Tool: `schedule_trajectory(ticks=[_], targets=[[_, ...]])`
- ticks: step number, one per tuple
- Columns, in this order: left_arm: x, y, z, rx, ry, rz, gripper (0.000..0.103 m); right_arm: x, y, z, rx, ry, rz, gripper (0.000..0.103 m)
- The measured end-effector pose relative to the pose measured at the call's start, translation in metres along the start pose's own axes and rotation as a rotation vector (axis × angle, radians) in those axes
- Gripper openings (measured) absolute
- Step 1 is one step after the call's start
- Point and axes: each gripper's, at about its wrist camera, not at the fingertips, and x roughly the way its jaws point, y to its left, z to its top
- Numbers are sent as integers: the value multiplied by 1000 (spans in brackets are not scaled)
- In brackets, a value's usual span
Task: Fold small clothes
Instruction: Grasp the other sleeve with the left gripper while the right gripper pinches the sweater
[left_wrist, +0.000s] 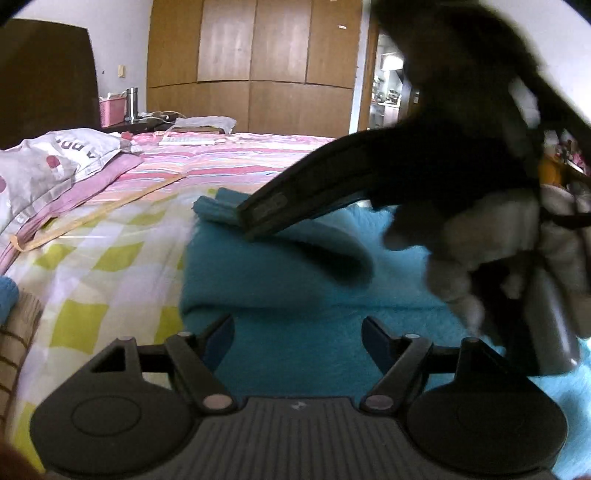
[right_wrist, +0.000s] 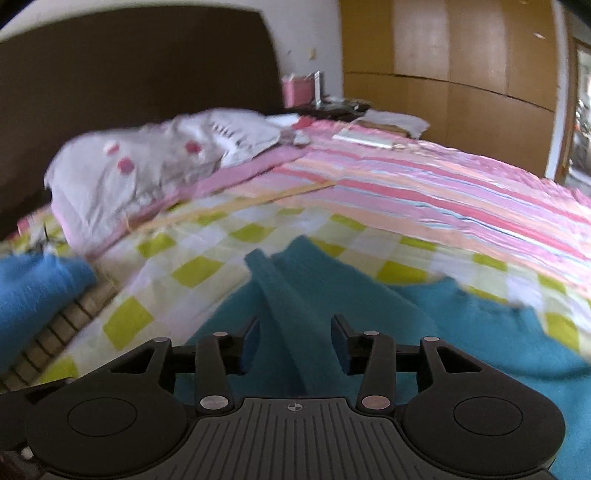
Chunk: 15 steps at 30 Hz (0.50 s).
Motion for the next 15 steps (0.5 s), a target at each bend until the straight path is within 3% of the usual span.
schedule_trajectory(ticks=[4,8,10,12,15], targets=[[-1,12,0,-23,-12,-6,81,27,15,1,-61,39,-59,48],[-1,23,1,-57,-23,-6,81,36,9,5,-12,28,-110,43],[0,24,1,-65,-25,-9,81,36,1,6,31,30,-109,36],[1,25,1,-70,-25,-15,81,33,-5,6,50,23,-117,20],[2,26,0,-63,-27,-19,81,23,-15,7,91,-3,-130,12]])
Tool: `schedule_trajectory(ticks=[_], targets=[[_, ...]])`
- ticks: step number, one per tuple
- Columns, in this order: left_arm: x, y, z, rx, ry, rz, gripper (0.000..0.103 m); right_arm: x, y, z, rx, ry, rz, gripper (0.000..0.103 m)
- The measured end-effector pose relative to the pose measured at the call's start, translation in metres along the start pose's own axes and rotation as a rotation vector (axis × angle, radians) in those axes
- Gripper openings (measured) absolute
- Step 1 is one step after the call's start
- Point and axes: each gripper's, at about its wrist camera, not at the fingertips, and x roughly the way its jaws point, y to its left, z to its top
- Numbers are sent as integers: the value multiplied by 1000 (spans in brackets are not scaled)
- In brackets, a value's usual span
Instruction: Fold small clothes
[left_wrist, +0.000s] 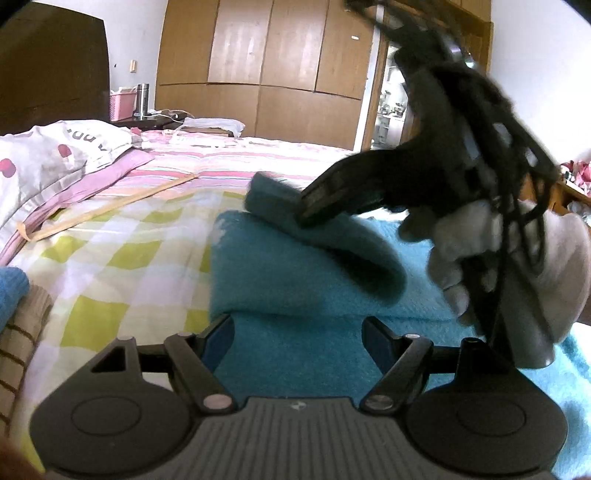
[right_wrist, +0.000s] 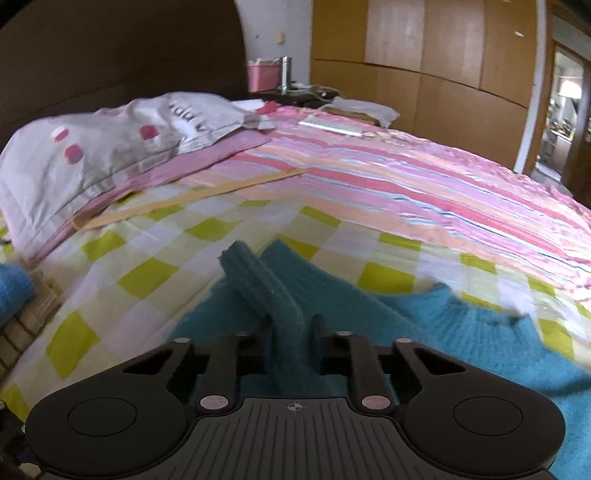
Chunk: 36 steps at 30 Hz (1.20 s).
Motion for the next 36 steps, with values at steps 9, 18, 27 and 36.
schedule_trajectory(ticks=[9,18,27,36], targets=[[5,0,-1,22,-11,-7,81,-61,-85,-9,287,-125,-65,10],[6,-6,-8,51,-1,-12,81,-82,-141,-75,522,-150,-106,10],[8,-7,-8,59,3,-24,81,-77,-166,-120,790,-117,-20,22],[7,-5,-7,51,-9,-25,81,-86,-182,-129,903,-176,-77,18]])
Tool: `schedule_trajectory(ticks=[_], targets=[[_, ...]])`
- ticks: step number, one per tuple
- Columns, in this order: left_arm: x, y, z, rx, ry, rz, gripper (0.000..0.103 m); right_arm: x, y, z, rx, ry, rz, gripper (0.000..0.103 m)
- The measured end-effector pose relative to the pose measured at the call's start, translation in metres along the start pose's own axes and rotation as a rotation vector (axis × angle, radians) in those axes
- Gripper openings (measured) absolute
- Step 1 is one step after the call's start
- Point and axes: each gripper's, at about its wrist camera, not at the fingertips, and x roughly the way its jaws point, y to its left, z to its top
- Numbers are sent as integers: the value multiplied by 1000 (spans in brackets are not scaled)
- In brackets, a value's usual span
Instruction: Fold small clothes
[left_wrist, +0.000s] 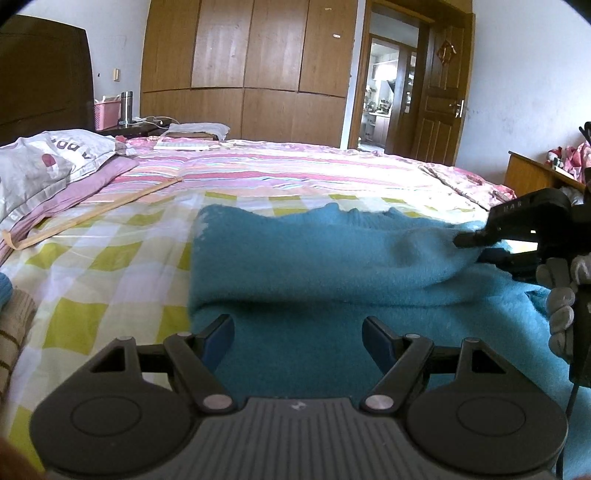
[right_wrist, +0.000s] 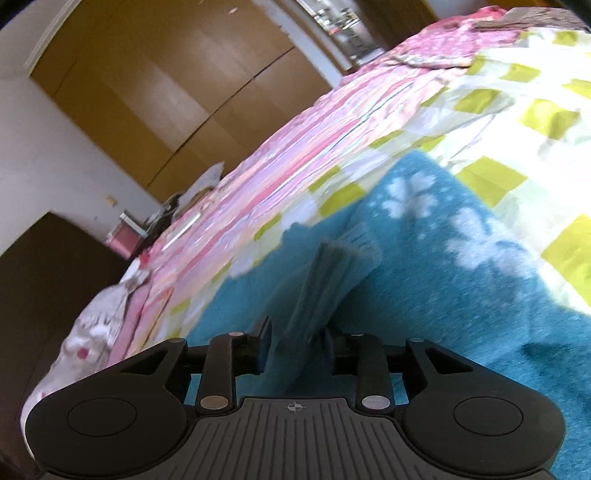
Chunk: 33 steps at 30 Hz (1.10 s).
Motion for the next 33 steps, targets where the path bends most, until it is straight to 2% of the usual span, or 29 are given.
schedule_trajectory(ticks=[3,7,10,16,23,28,33], targets=[[-1,0,1,-1,-8,-3,81,-4,4,2,-32,-16,-1,12],[0,1,1,-7,0,-5,81,-8,10,3,-88,-52,-11,11],[4,1,-1,1,18,2,81,1,11,-1,-150,-36,-72,12],[2,0,-1,5,19,11,81,3,6,-5,-130,-9,-85,17],[-5,4,1,-1,11,61,81,-15,11,-4,-218,-42,-130,24],[-3,9,-1,-40,62,102,81,-18,9,-6,-270,-34,-176,26],[-14,6,-8,-12,96,123,81,-32,12,-8,-345,-66,-189,27]])
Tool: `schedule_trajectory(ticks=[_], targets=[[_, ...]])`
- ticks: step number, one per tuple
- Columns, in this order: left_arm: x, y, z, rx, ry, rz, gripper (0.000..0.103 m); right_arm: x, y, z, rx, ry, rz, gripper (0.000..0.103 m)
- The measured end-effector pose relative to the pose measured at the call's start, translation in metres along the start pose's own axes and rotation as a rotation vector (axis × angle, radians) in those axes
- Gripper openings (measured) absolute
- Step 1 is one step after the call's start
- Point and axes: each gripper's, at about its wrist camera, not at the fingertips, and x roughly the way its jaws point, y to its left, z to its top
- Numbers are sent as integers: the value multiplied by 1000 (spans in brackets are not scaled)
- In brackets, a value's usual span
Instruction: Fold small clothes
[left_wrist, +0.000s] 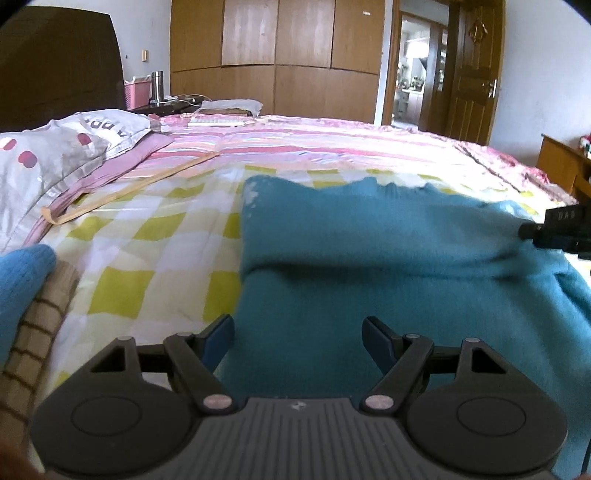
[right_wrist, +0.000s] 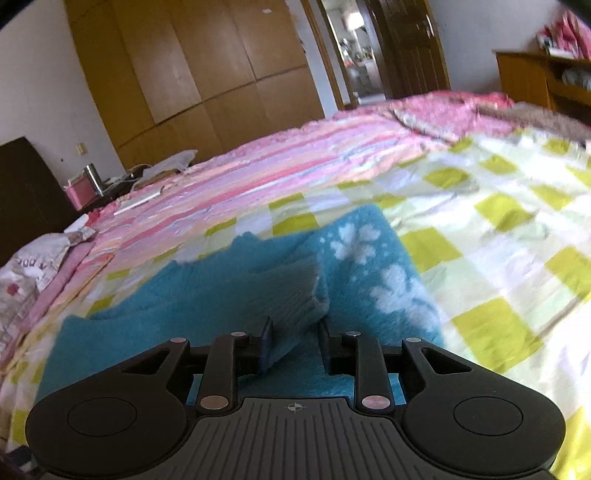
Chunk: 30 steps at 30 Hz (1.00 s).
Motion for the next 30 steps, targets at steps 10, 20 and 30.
schedule_trajectory(ticks=[10,20,30], targets=[[-17,11,-17,-10,74,41,81,-4,-23,3,9,41,-57,27],[-46,13,-36,8,132,29,81,-61,-47,-12,-12,128,7,27],[-73,19,-51,-6,245,-11,81,-133,-79,-55,-11,229,55,30]])
